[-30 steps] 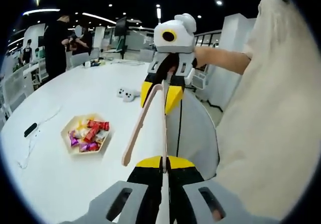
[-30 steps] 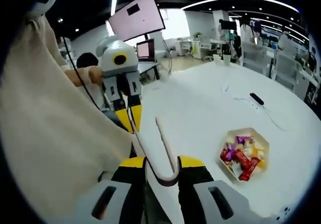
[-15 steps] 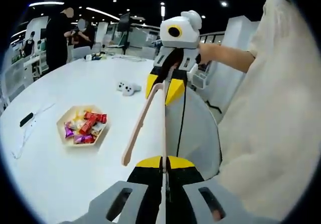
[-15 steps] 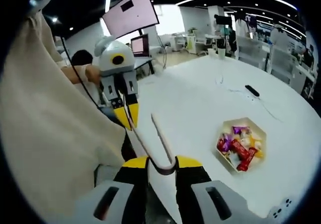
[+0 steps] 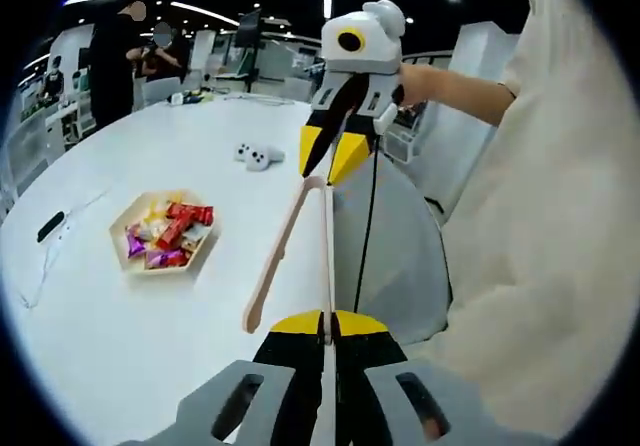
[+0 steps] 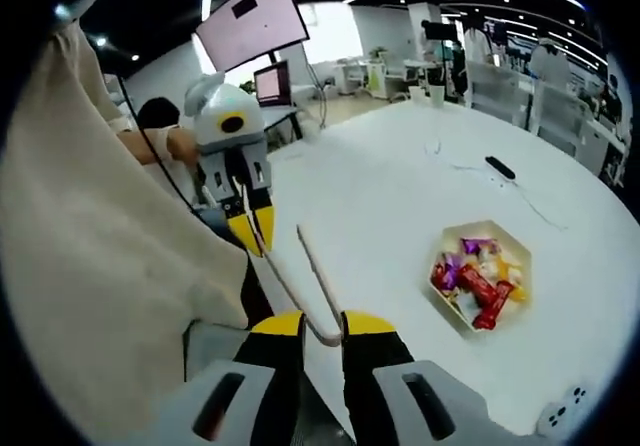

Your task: Place the target food into the container with the food tongs after gripping and lifting it, then release it inside without dropping or visibly crushing the food.

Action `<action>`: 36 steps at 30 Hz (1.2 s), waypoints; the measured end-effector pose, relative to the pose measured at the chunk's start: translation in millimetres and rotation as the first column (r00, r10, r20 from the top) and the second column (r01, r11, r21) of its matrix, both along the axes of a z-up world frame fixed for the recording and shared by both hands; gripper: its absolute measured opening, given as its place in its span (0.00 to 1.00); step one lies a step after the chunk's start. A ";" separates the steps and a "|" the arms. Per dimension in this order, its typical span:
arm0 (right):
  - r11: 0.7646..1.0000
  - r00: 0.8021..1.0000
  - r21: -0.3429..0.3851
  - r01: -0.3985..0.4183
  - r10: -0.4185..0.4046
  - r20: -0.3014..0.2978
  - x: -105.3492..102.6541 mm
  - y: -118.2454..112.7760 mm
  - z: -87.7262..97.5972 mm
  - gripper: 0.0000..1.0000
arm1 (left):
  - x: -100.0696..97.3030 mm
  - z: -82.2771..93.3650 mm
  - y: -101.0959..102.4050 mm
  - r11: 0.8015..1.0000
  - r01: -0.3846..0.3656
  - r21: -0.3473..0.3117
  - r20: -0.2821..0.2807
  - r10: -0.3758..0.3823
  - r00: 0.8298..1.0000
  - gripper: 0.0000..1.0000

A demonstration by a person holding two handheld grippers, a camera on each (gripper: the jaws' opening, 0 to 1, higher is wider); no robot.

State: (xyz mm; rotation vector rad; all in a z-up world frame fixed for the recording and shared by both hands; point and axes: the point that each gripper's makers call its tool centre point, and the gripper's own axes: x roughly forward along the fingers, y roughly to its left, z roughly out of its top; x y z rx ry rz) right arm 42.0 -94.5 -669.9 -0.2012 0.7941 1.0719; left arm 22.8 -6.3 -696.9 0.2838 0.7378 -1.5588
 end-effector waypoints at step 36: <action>0.947 0.986 -0.272 -0.170 0.162 -0.050 -5.5 -13.6 -73.7 0.11 | 14.1 -31.1 -31.8 1.000 0.030 -0.004 -0.006 -0.030 1.000 0.00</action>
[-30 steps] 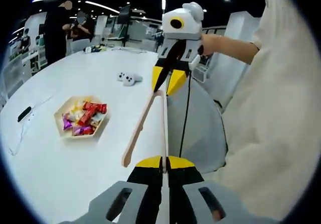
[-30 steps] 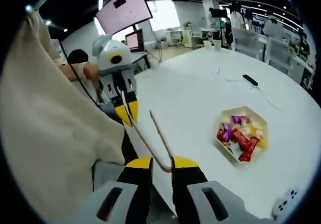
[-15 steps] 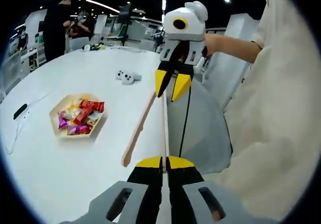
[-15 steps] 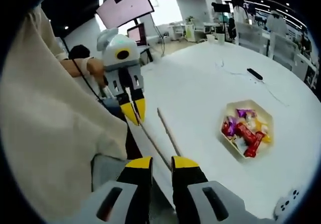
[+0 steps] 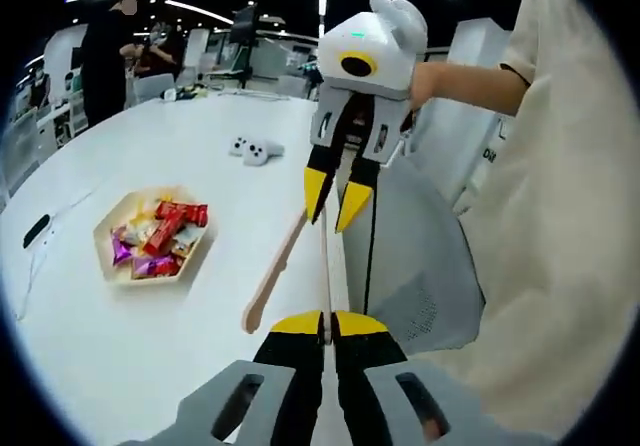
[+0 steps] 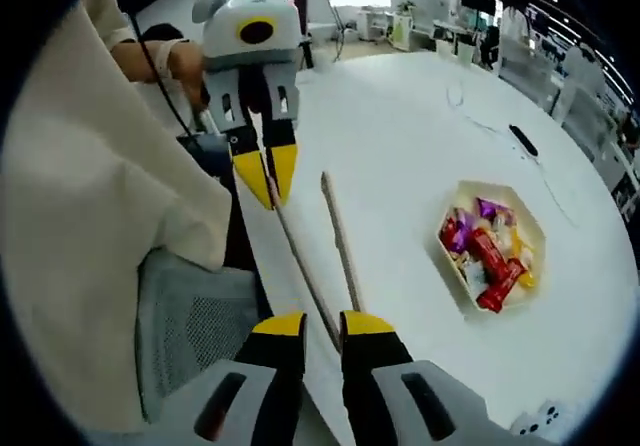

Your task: Place the target food into the container with the food tongs after gripping and lifting it, then release it inside without dropping or visibly crushing the food.

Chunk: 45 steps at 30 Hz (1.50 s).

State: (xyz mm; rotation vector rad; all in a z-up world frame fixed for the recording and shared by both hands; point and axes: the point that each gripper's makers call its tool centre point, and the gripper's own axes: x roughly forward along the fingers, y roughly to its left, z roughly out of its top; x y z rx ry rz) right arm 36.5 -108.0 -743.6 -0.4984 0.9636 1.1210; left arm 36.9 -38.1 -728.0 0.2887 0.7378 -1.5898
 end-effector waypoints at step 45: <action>0.992 1.000 -0.125 -0.021 0.021 0.004 15.2 -9.5 -76.6 0.05 | 13.3 -71.9 -7.4 0.990 -0.020 0.142 0.025 0.017 1.000 0.00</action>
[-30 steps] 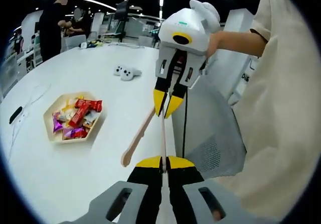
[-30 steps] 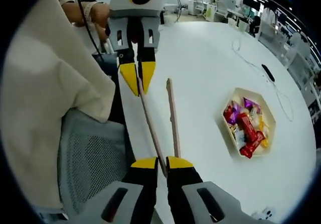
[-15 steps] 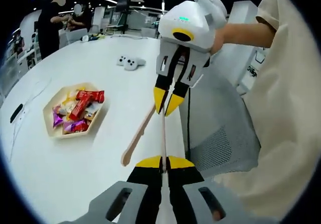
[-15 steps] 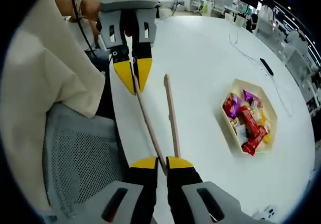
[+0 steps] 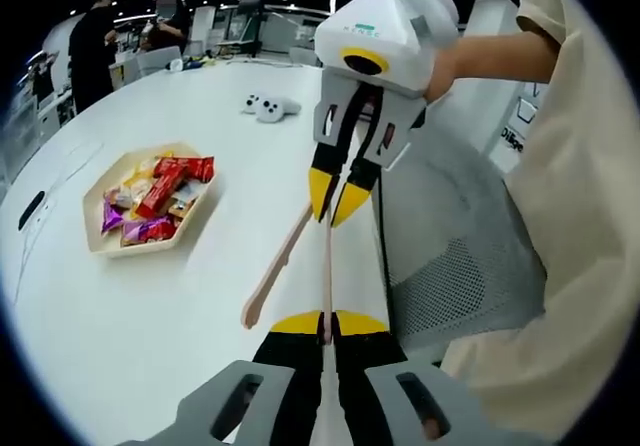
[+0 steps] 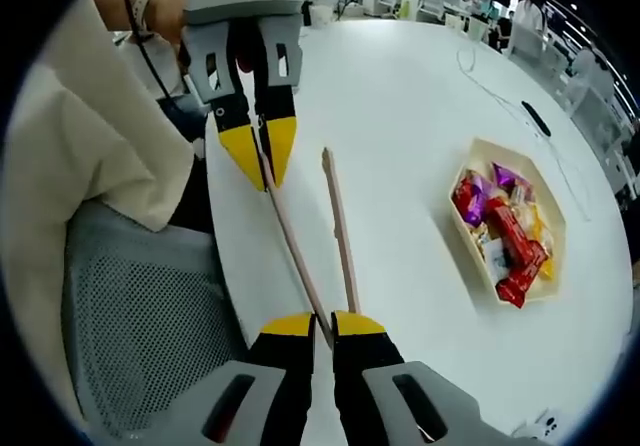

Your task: Place the target food into the container with the food tongs after gripping and lifting it, then release it inside without dropping or visibly crushing the food.

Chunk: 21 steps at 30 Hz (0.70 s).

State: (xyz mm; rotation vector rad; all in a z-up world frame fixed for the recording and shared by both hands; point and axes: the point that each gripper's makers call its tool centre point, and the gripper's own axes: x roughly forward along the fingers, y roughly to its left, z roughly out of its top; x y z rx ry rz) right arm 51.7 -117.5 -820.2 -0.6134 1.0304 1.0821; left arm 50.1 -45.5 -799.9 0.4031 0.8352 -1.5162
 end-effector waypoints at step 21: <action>0.996 0.998 -0.077 0.051 -0.047 0.048 18.4 -11.1 -24.8 0.06 | 9.5 -33.2 -10.7 0.998 -0.027 0.049 0.023 0.026 0.999 0.00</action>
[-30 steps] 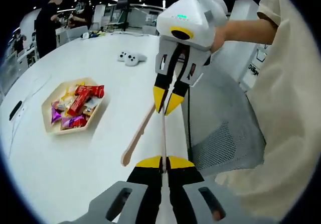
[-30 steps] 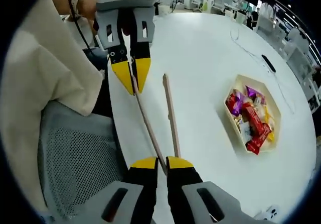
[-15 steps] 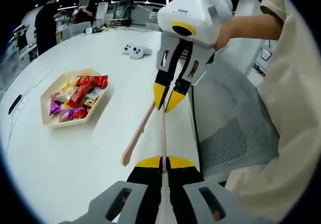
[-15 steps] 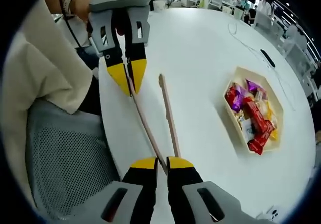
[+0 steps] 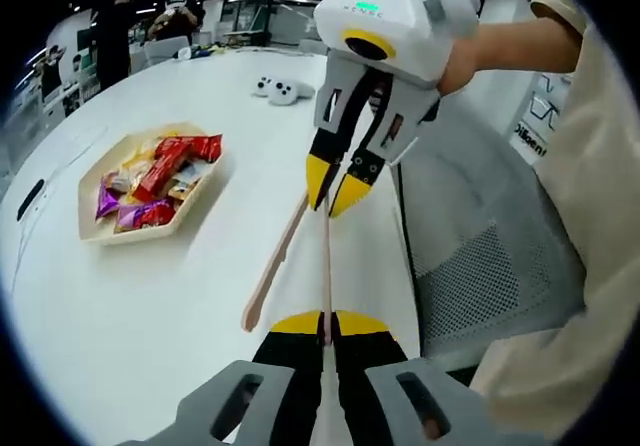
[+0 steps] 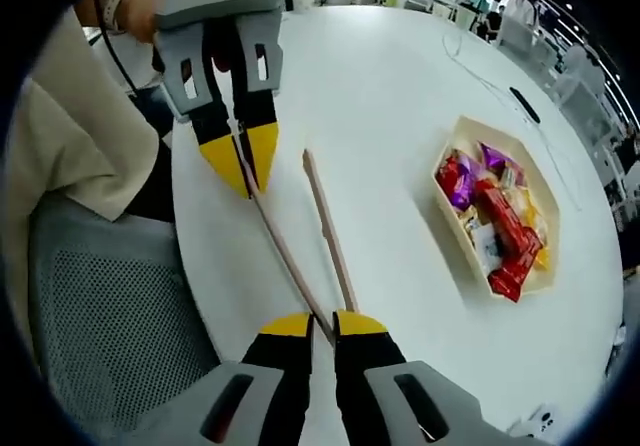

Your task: Place the target food into the container with the food tongs after gripping and lifting it, then release it inside without dropping or visibly crushing the food.

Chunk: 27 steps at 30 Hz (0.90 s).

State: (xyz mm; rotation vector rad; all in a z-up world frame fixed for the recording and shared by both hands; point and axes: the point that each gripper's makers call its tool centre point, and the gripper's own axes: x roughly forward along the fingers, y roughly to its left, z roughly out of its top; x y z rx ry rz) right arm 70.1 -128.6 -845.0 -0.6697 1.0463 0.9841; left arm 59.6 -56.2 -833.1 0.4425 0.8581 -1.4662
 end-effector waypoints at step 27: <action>0.999 0.999 -0.022 0.046 -0.046 0.001 5.0 -8.2 -8.6 0.06 | 5.9 -10.9 -4.9 1.000 0.010 0.018 0.018 -0.011 1.000 0.01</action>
